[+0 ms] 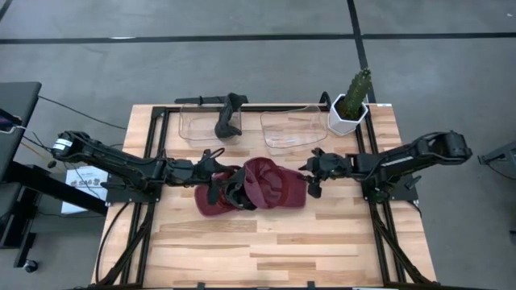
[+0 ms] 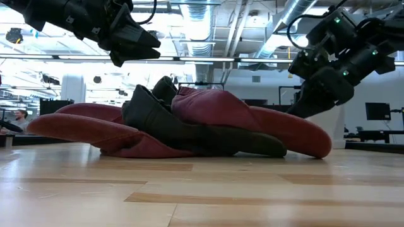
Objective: Pick & Place hat
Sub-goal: Put the red cap into the right transparent bin
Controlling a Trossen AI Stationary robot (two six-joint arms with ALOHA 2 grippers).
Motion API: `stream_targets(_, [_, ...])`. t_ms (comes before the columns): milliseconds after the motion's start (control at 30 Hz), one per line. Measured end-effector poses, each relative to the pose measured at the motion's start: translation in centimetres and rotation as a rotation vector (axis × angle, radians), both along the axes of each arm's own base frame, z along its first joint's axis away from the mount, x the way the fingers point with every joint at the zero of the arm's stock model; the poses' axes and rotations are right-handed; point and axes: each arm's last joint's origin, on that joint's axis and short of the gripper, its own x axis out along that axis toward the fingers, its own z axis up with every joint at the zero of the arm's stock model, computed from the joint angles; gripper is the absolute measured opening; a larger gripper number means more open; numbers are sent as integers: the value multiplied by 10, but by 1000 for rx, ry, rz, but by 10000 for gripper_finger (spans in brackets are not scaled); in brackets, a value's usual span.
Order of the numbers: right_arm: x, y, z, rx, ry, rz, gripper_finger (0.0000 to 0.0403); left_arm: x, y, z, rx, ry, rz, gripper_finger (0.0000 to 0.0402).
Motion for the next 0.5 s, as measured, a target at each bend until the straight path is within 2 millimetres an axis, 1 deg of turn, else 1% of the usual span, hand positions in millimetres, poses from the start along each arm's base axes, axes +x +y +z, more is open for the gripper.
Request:
stream_targets(100, [0,0,0,7,0,-3,140,0,0,0,-1,-2,0,177])
stream_targets(233, [2,1,-7,42,35,-2,140,0,0,0,-1,-5,0,177])
stream_targets(367, [4,2,-16,67,70,34,140,0,0,1,-3,-12,0,177])
stream_targets(500, [8,2,-20,44,64,73,140,0,0,1,-3,-14,0,177])
